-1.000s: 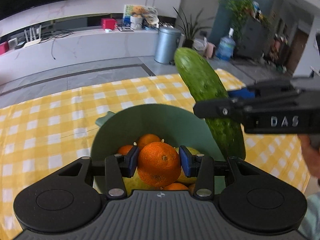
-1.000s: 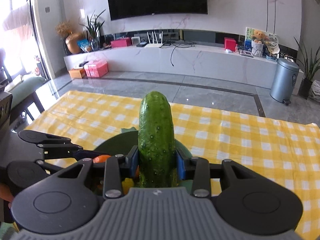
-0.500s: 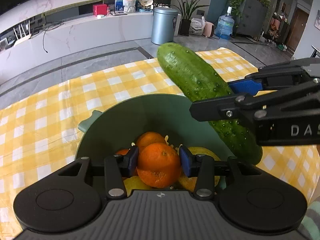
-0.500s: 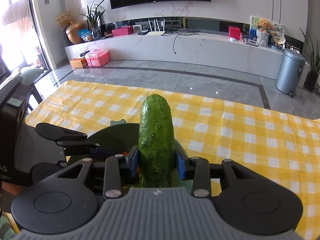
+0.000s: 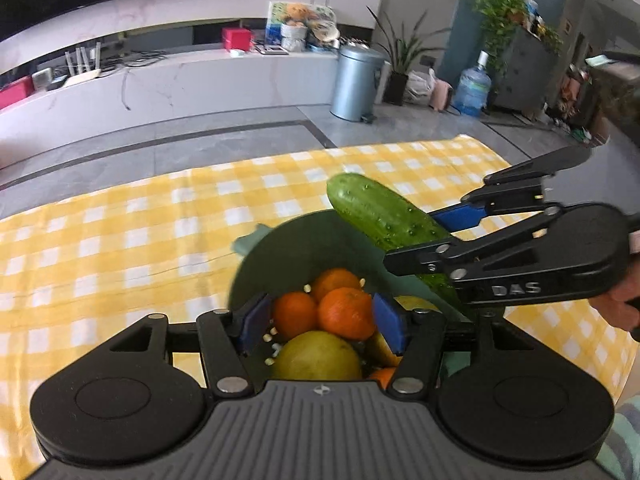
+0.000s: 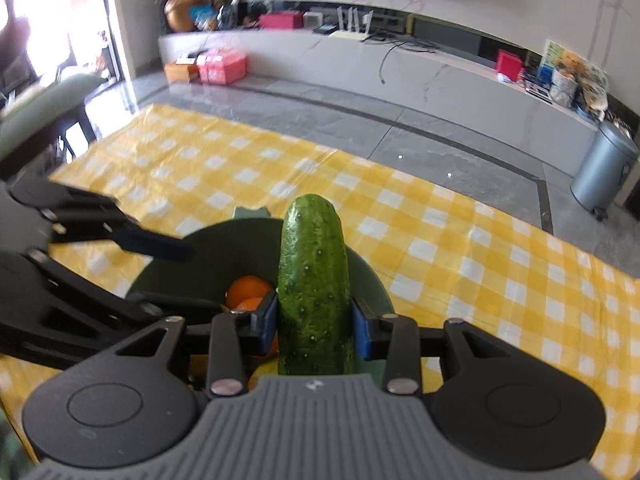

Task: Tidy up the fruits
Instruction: 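Lower the orange into the bowl and open the left tool while the right tool lowers the cucumber, then lay the cucumber across the fruit in the bowl and open the right tool, then withdraw both tools from the bowl toward the kiwis on the cloth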

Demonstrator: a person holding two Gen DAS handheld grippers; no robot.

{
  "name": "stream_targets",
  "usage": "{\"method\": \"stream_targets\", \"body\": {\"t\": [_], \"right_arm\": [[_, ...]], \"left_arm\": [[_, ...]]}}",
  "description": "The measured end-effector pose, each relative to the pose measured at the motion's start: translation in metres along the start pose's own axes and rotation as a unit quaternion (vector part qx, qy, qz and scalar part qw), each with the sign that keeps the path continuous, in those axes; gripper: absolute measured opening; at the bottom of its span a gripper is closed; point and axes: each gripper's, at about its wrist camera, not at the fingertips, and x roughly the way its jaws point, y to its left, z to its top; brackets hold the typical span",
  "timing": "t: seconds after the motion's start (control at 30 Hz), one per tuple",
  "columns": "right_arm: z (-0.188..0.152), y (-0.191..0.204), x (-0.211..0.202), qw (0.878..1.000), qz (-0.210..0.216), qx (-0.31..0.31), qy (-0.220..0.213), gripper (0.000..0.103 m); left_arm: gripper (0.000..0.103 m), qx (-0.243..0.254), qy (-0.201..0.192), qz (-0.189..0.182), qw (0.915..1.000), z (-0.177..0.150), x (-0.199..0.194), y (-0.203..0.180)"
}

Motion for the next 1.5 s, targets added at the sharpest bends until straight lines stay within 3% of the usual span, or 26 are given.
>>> {"method": "stream_targets", "body": {"t": [0.2, 0.37, 0.73, 1.07, 1.3, 1.5], "right_arm": [[0.01, 0.021, 0.019, 0.994, -0.03, -0.094, 0.046, 0.035], [0.011, 0.033, 0.034, 0.984, -0.031, -0.151, 0.086, 0.035], [0.016, 0.034, 0.039, 0.984, -0.058, -0.133, 0.106, 0.039], [0.012, 0.035, 0.018, 0.987, -0.066, -0.114, 0.091, 0.039], [0.001, 0.04, -0.021, 0.995, -0.057, -0.071, 0.042, 0.039], [-0.03, 0.047, -0.062, 0.998, -0.053, -0.001, -0.014, 0.039]], "left_arm": [[0.07, -0.026, -0.018, 0.037, 0.9988, -0.018, -0.018, 0.002], [0.07, -0.043, -0.021, 0.029, 0.9985, -0.031, -0.023, 0.003], [0.07, -0.056, -0.026, 0.02, 0.9979, -0.041, -0.025, -0.002], [0.07, -0.06, -0.032, 0.017, 0.9975, -0.046, -0.033, -0.007], [0.07, -0.031, -0.033, 0.02, 0.9988, -0.046, -0.047, -0.026], [0.07, -0.014, -0.035, 0.012, 0.9992, -0.053, -0.061, -0.042]]}}
